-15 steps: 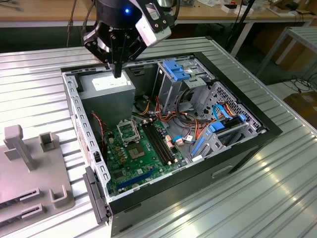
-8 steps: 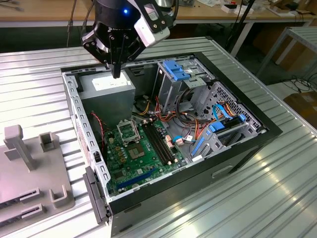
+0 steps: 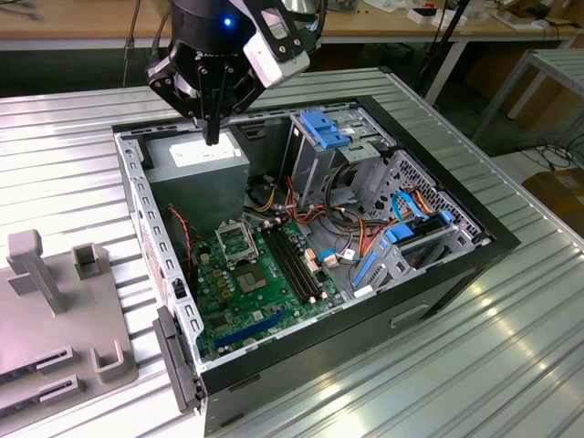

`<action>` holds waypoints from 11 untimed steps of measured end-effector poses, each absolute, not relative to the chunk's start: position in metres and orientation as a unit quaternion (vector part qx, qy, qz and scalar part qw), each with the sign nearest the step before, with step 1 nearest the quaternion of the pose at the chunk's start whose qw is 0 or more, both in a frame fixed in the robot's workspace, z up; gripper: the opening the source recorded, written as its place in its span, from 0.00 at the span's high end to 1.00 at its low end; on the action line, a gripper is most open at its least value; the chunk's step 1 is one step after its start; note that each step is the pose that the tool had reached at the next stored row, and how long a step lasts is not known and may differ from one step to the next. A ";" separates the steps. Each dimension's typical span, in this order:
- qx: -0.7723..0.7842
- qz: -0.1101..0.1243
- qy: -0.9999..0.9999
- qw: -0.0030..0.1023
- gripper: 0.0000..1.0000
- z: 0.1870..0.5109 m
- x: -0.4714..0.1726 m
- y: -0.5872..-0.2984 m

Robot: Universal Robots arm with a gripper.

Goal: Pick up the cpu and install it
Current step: 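Reach for the cpu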

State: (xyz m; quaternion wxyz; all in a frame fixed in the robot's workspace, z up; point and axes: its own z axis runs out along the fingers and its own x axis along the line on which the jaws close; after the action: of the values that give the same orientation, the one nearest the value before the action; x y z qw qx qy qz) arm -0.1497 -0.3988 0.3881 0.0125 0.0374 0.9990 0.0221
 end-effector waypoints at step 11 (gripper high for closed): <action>0.037 0.022 0.999 0.012 0.89 0.387 -0.153 -0.399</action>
State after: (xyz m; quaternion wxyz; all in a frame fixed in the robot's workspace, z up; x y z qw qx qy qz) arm -0.1533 -0.3988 0.3872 0.0124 0.0374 0.9990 0.0221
